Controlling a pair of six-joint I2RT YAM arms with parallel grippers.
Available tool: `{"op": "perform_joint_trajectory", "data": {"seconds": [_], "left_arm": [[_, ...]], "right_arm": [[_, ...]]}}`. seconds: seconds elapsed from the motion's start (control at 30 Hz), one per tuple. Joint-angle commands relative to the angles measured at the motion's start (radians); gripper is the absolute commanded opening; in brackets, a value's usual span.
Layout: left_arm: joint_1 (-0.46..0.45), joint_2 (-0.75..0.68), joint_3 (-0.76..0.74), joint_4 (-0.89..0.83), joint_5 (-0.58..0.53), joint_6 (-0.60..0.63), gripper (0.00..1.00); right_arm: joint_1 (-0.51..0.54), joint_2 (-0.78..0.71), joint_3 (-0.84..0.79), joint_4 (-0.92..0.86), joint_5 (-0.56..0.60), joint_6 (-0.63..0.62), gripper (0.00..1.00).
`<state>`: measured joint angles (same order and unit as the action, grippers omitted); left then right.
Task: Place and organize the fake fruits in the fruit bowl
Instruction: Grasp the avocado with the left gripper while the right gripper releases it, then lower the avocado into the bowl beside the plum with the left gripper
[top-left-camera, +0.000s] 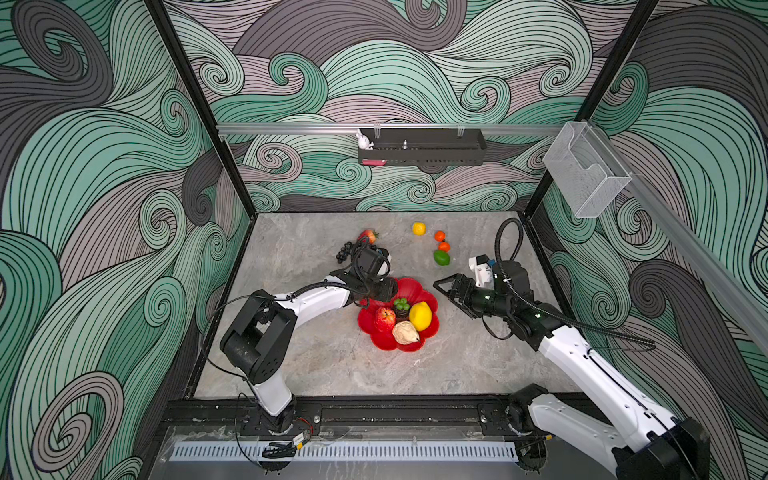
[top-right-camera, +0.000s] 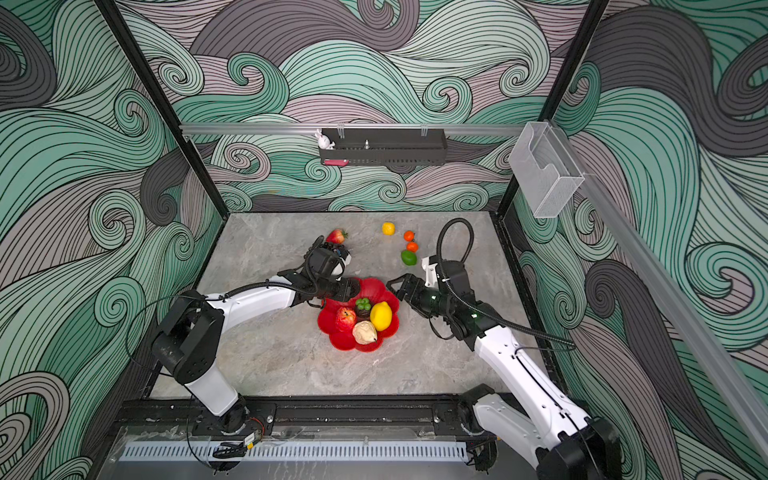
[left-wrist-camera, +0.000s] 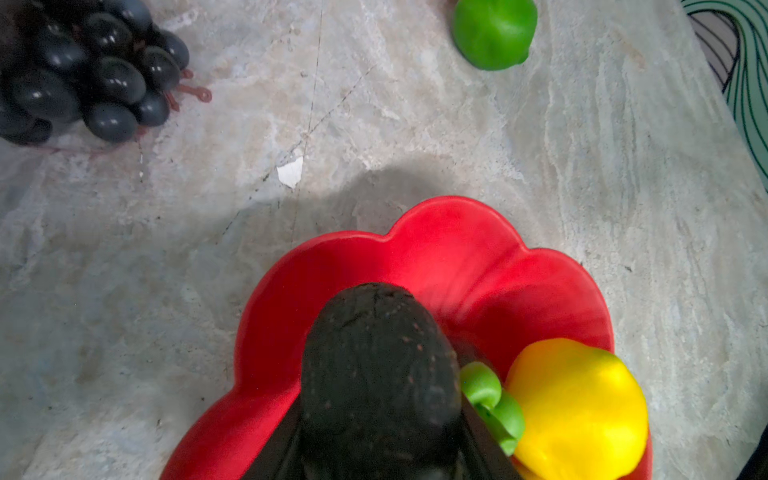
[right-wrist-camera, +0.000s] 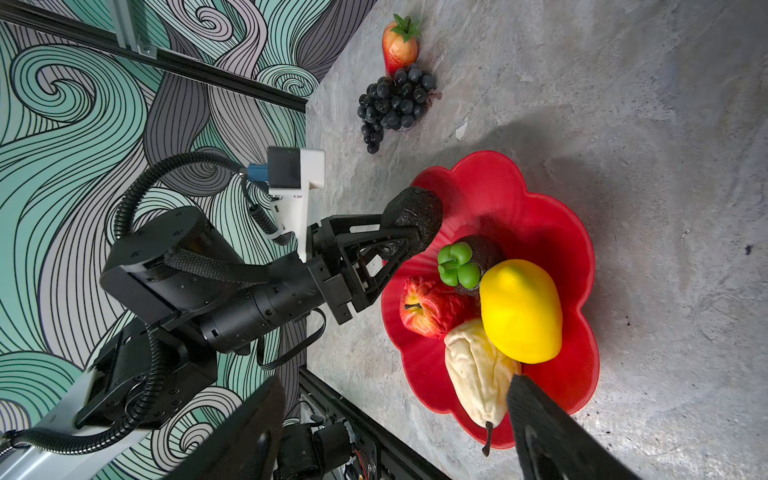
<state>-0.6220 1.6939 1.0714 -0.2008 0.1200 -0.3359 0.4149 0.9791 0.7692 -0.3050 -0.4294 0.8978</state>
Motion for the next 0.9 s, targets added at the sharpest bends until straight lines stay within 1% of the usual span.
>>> {"op": "perform_joint_trajectory", "data": {"seconds": [0.0,0.5,0.67,0.87], "left_arm": [[0.014,0.009,0.032,-0.044,0.029,-0.032,0.47],[0.027,0.09,0.107,-0.127,0.111,-0.041,0.5],[0.027,0.076,0.099,-0.138,0.103,-0.05,0.51],[0.03,0.017,0.067,-0.158,0.046,-0.078,0.51]], "right_arm": [[-0.004,-0.011,-0.014,-0.004,-0.005,-0.01,0.85],[-0.004,-0.01,-0.021,-0.002,-0.006,-0.006,0.85],[-0.004,-0.01,-0.022,-0.002,-0.004,-0.007,0.84],[-0.004,-0.005,-0.027,0.006,-0.006,-0.001,0.85]]}}
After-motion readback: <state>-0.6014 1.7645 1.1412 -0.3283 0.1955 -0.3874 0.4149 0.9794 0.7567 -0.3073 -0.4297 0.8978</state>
